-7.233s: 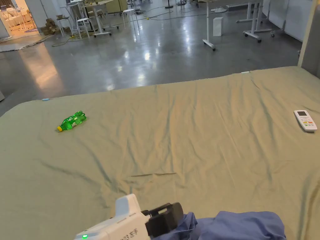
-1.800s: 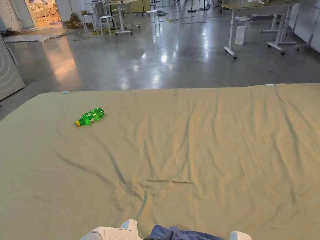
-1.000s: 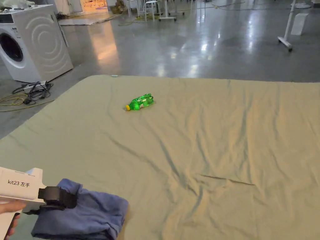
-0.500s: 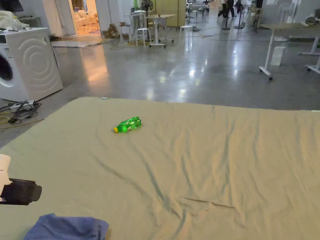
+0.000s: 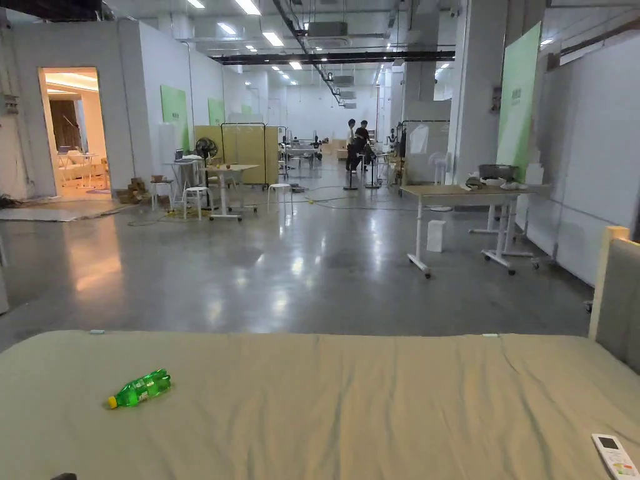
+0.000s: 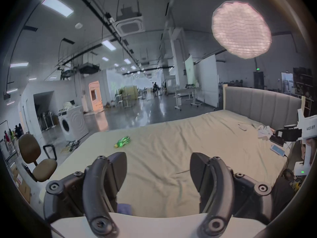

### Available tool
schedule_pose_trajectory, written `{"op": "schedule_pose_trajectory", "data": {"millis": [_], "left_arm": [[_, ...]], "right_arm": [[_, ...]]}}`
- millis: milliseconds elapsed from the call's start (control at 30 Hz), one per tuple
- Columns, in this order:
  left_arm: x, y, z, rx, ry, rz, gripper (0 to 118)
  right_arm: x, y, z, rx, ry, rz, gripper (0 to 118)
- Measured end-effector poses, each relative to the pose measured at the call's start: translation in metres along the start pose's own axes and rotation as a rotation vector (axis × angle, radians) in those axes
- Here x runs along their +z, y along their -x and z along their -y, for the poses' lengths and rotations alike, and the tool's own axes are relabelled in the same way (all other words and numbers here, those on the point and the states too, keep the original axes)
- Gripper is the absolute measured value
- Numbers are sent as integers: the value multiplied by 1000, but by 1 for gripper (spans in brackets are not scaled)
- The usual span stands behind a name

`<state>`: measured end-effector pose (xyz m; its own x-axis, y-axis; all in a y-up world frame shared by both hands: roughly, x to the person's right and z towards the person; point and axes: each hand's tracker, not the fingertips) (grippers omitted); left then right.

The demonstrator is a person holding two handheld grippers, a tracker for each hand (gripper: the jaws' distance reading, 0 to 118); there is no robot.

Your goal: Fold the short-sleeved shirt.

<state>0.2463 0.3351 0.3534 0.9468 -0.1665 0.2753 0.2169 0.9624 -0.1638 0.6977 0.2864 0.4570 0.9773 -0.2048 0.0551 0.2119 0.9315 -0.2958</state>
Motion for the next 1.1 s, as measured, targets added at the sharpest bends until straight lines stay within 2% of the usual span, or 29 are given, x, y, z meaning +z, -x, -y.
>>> {"op": "schedule_pose_trajectory", "data": {"millis": [33, 100, 133, 167, 200, 233, 300, 467, 567, 867, 1100], "left_arm": [[12, -33, -15, 5, -30, 21, 71], [21, -55, -19, 33, -71, 34, 60], [25, -65, -22, 32, -86, 34, 49], [30, -75, -25, 31, -76, 25, 25], [32, -81, -29, 30, -70, 22, 13], [35, -88, -30, 36, -56, 18, 12], [44, -96, -28, 26, -80, 28, 2], [64, -110, -21, -88, -172, -40, 1], [65, -111, -19, -62, -131, -41, 1], [61, -105, -14, 6, -100, -21, 1], [60, -101, -11, 69, -105, 35, 1]], "right_arm": [[5, 3, -3, 24, -29, -3, 0], [12, 8, -8, 78, -65, 4, 0], [16, 11, -10, 113, -85, 14, 0], [20, 13, -11, 140, -109, 22, 0], [22, 15, -12, 149, -130, 25, 0], [24, 16, -11, 137, -131, 22, 0], [28, 15, -9, 111, -148, 8, 0], [42, 19, -9, 145, -172, 25, 0], [50, 20, -6, 123, -189, 13, 0], [48, 28, -7, 172, -189, 28, 0], [46, 28, -4, 145, -170, 25, 0]]}}
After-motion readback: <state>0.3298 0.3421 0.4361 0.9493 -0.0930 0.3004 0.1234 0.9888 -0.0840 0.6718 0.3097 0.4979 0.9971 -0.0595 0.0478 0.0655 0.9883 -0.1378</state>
